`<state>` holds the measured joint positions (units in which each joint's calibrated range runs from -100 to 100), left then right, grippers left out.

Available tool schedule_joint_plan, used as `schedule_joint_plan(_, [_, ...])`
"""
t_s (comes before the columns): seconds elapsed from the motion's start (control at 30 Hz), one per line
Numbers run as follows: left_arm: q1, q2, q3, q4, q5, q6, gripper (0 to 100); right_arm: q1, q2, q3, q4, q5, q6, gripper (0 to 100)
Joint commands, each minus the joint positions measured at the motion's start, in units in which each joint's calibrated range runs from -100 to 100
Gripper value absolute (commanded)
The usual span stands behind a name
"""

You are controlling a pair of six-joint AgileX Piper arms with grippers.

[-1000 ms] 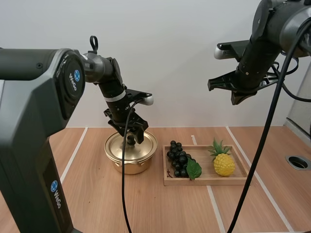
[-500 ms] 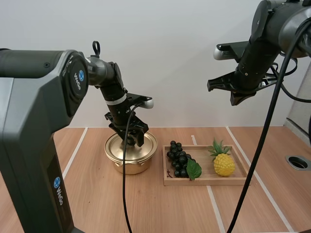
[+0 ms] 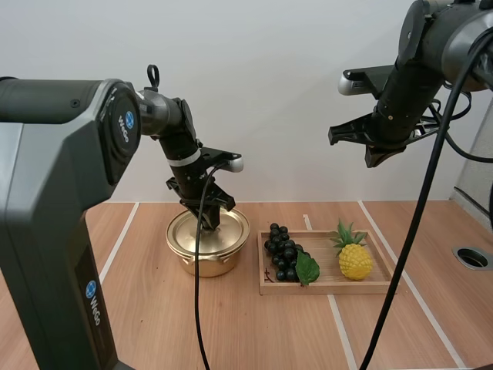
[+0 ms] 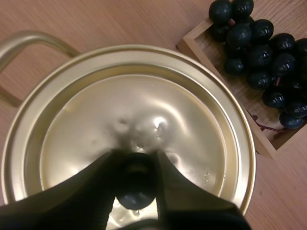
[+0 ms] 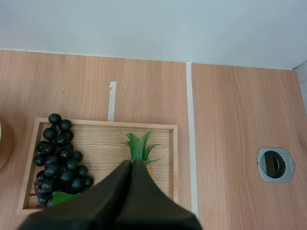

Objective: Open the pot, put the pineapple inside, and close it

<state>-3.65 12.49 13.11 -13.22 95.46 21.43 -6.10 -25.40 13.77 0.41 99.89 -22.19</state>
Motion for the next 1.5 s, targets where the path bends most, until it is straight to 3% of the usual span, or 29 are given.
schedule_joint_plan(0.0, [-0.18, 0.0, -1.7, -0.4, 3.1, 0.0, 0, -0.2, -0.5, 0.0, 0.0, 0.1, -0.2, 0])
schedule_joint_plan(0.23, [-0.18, -8.0, -7.5, -1.7, 2.1, 0.0, 0, -0.2, 0.3, 1.7, -0.7, -0.4, 1.3, 0])
schedule_joint_plan(0.5, [-0.18, -22.3, -9.9, -2.8, -9.2, 0.1, 0, -0.2, 3.0, 13.6, -6.5, -17.5, 1.3, 0])
schedule_joint_plan(0.7, [-0.18, -28.8, -9.9, -2.8, -10.5, 1.0, 0, -0.2, 3.4, 15.8, -3.3, -22.6, 1.3, 0])
schedule_joint_plan(1.03, [-0.18, -31.1, -9.9, -2.5, -6.1, 1.0, 0, -0.2, 3.4, 16.7, -1.5, -23.8, 1.3, 0])
schedule_joint_plan(1.33, [-0.18, -31.1, -9.9, -2.5, -4.0, 1.0, 0, -0.2, 6.7, 23.0, -6.0, -26.7, 1.3, 1])
schedule_joint_plan(1.4, [-0.18, -31.1, -9.9, -2.5, -4.0, 1.0, 0, -0.2, 7.6, 23.2, -6.0, -26.7, 1.1, 27])
schedule_joint_plan(1.47, [-0.18, -31.1, -9.9, -2.5, -3.5, 1.0, 0, -0.2, 8.1, 23.2, -5.9, -26.9, 0.9, 66])
